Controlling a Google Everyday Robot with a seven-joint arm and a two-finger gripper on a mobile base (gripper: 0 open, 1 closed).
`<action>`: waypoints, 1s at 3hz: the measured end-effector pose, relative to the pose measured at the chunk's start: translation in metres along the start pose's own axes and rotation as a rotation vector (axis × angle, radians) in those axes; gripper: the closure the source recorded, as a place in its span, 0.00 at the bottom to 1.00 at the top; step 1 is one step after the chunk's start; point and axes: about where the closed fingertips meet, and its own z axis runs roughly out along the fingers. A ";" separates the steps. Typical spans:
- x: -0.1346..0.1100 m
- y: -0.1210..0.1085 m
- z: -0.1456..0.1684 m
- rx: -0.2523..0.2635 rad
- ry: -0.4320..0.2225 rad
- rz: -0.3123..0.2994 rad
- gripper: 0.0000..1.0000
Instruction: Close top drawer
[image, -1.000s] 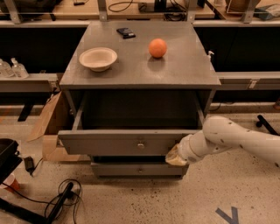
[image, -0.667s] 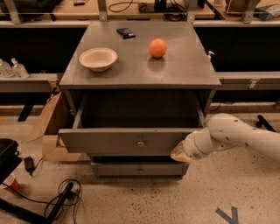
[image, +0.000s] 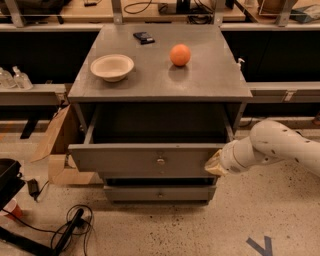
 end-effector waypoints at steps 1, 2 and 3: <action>0.000 0.001 0.002 -0.005 0.000 -0.001 0.82; -0.001 0.003 0.004 -0.008 -0.001 -0.002 0.58; -0.001 0.003 0.005 -0.011 -0.001 -0.003 0.35</action>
Offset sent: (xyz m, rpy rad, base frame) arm -0.0005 0.0017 -0.0017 0.0010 0.0031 0.0031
